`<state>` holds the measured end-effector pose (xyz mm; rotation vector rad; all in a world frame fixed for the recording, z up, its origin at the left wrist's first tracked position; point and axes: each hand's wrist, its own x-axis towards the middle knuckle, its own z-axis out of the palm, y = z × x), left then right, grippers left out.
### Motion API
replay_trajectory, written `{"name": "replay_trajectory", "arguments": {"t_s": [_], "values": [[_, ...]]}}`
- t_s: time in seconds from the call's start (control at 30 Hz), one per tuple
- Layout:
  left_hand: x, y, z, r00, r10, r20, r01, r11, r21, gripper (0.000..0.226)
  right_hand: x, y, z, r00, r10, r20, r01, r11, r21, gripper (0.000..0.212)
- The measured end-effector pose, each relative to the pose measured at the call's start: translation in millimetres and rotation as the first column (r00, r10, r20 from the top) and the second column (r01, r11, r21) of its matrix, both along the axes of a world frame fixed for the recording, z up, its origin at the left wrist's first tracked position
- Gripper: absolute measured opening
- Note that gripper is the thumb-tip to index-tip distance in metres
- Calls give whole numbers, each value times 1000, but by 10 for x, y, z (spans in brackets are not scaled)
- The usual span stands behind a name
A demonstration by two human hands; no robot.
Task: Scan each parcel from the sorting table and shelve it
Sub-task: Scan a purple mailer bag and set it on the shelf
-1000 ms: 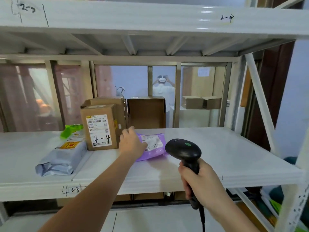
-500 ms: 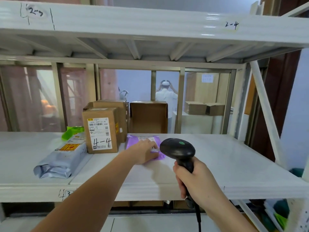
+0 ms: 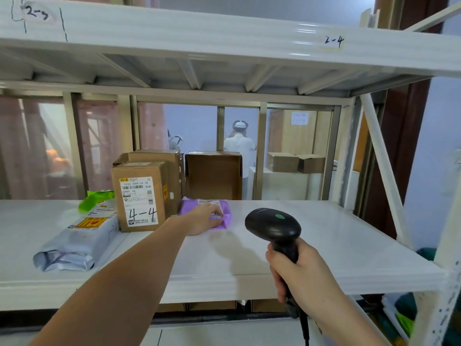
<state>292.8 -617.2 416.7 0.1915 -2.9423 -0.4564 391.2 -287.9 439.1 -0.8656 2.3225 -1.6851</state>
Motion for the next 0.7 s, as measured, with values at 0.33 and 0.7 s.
{"name": "replay_trajectory", "arguments": {"t_s": [0.33, 0.7], "values": [[-92, -53, -36, 999, 47, -15, -47, 999, -19, 25, 1, 66, -2, 999, -51, -1, 51, 998, 31, 9], [-118, 267, 115, 988, 156, -8, -150, 933, -327, 39, 108, 203, 40, 995, -93, -20, 94, 996, 11, 6]]}}
